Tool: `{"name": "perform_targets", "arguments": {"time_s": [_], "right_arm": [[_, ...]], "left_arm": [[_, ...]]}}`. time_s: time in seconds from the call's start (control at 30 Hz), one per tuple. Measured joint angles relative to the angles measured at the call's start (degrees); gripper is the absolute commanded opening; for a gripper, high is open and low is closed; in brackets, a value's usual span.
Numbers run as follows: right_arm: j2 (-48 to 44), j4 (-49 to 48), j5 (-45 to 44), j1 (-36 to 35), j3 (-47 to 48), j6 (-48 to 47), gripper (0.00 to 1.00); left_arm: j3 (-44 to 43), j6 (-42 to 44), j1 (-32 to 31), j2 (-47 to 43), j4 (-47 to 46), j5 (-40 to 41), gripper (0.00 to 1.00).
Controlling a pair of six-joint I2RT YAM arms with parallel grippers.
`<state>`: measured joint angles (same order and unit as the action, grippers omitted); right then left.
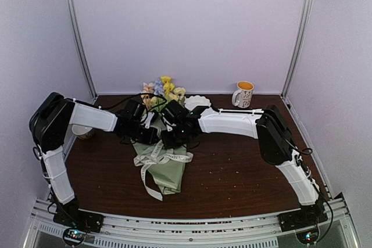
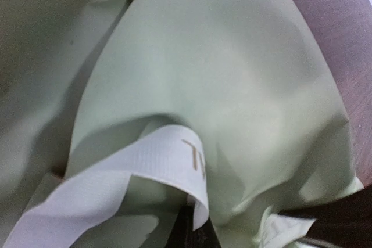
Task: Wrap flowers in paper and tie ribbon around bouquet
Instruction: Tie the ribbon around the folded bouquet.
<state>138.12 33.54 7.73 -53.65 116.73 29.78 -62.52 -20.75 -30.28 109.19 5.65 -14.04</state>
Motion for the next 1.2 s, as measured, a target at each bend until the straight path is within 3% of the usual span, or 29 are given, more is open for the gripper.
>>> {"name": "perform_targets", "arguments": {"time_s": [0.33, 0.63, 1.2], "right_arm": [[-3.98, 1.05, -2.21, 6.80, 0.17, -2.29, 0.00], [-4.76, -1.92, -4.13, 13.16, 8.52, -3.91, 0.00], [-9.05, -9.01, -8.48, 15.43, 6.62, -4.17, 0.00]], "left_arm": [[8.55, -1.51, 6.01, -8.50, -1.31, 4.39, 0.00], [15.10, -2.10, 7.32, -10.80, -1.14, 7.28, 0.00], [22.05, -3.08, 14.47, -25.59, 3.78, 13.66, 0.00]]}}
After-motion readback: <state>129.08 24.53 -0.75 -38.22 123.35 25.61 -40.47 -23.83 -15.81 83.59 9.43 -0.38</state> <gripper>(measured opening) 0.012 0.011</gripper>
